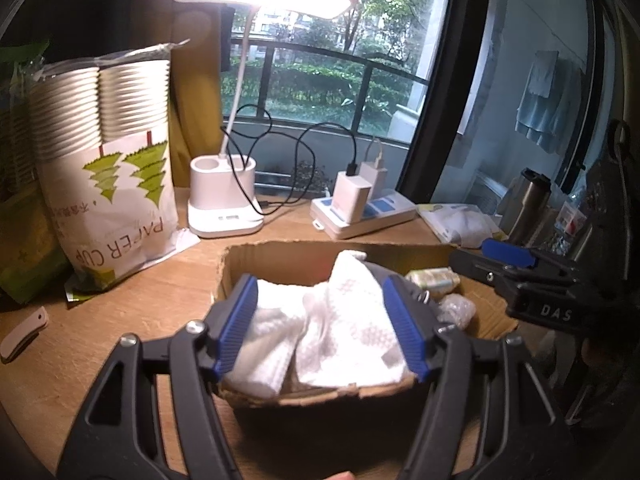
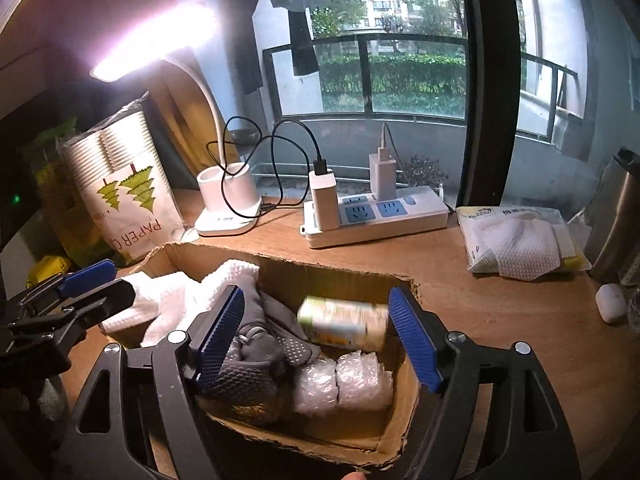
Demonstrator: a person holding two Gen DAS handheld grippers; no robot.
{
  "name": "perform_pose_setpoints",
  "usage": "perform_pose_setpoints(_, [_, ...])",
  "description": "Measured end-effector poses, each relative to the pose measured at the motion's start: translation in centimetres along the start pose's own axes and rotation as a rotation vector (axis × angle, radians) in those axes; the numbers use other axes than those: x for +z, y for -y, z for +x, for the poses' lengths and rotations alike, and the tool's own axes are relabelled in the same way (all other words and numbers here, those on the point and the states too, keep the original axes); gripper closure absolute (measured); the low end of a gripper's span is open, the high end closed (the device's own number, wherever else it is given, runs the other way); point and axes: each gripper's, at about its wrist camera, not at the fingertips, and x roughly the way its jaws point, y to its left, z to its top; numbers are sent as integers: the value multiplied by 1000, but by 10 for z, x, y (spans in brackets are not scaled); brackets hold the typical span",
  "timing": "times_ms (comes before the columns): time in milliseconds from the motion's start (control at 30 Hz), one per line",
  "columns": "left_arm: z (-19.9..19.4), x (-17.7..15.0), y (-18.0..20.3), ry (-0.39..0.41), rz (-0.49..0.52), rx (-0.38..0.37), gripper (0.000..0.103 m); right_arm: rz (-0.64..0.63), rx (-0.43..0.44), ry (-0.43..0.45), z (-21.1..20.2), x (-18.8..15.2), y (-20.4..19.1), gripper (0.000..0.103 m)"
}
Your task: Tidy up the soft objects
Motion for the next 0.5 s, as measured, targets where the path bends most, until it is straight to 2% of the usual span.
perform_pose_setpoints(400, [-36, 1, 18, 50, 23, -7, 30, -41, -9, 32, -40, -2, -19, 25])
perform_pose_setpoints(500, [-48, 0, 22, 62, 35, -8, 23, -45, -14, 43, -54, -5, -23, 25])
